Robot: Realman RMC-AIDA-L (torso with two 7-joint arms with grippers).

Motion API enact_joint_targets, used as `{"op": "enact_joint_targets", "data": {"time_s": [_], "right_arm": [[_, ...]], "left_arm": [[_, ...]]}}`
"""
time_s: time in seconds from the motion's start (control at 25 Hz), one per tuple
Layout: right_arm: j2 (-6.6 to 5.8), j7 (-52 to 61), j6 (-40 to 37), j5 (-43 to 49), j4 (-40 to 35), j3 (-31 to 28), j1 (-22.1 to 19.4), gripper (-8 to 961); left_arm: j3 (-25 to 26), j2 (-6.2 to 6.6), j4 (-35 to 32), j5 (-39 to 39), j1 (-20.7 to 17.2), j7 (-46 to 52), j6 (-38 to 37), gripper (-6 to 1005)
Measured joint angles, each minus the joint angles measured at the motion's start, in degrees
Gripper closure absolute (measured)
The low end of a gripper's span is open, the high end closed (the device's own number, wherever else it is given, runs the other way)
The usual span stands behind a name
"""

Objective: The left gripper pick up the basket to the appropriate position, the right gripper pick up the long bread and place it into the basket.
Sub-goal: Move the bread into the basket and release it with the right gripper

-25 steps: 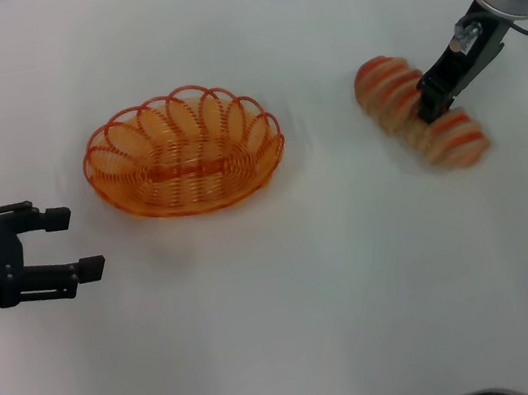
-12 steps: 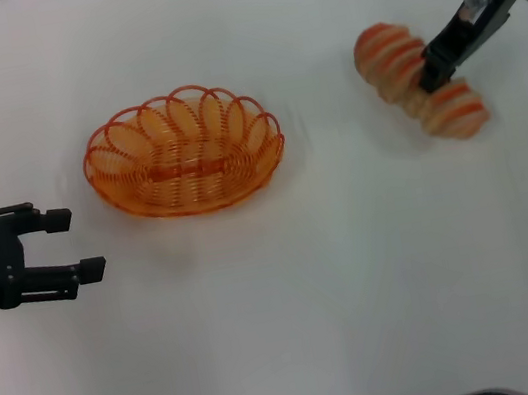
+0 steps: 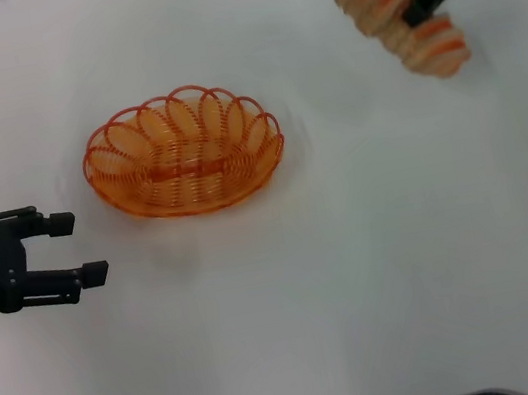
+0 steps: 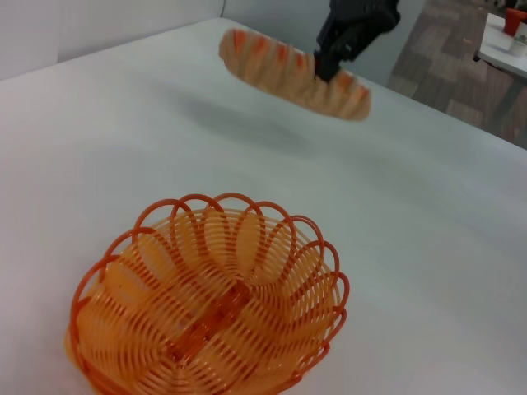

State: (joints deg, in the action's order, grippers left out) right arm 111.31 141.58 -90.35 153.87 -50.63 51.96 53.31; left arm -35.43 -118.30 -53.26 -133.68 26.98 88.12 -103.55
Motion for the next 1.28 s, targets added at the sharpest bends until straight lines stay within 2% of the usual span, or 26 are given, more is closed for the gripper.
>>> {"op": "enact_joint_targets", "data": {"time_s": [0.12, 0.24, 0.48, 0.76, 1.12, 1.28], "right_arm": [[-1.84, -1.0, -0.9, -3.1, 0.0, -0.4, 0.6, 794], [-2.9, -1.9, -1.9, -4.3, 0.0, -0.8, 1.7, 794], [-3.1, -3.8, -2.9, -4.3, -0.7, -0.7, 4.8, 794], [-1.39, -7.5, -3.0, -4.0, -0.9, 1.0, 9.1, 793], [2.1, -15.2, -4.9, -4.3, -0.3, 3.5, 13.8, 793], [3.78, -18.3, -5.1, -4.2, -0.2, 7.0, 15.2, 793]], "left_arm": [[0.0, -0.04, 0.0, 0.0, 0.0, 0.0, -0.1, 147], [0.0, -0.12, 0.0, 0.0, -0.2, 0.0, -0.3, 147], [0.0, -0.17, 0.0, 0.0, -0.4, 0.0, -0.8, 146], [0.0, -0.19, 0.0, 0.0, -0.5, 0.0, -1.2, 146], [-0.5, -0.26, 0.0, 0.0, -0.5, 0.0, -1.8, 146], [-0.6, -0.26, 0.0, 0.0, -0.6, 0.0, -2.1, 146]]}}
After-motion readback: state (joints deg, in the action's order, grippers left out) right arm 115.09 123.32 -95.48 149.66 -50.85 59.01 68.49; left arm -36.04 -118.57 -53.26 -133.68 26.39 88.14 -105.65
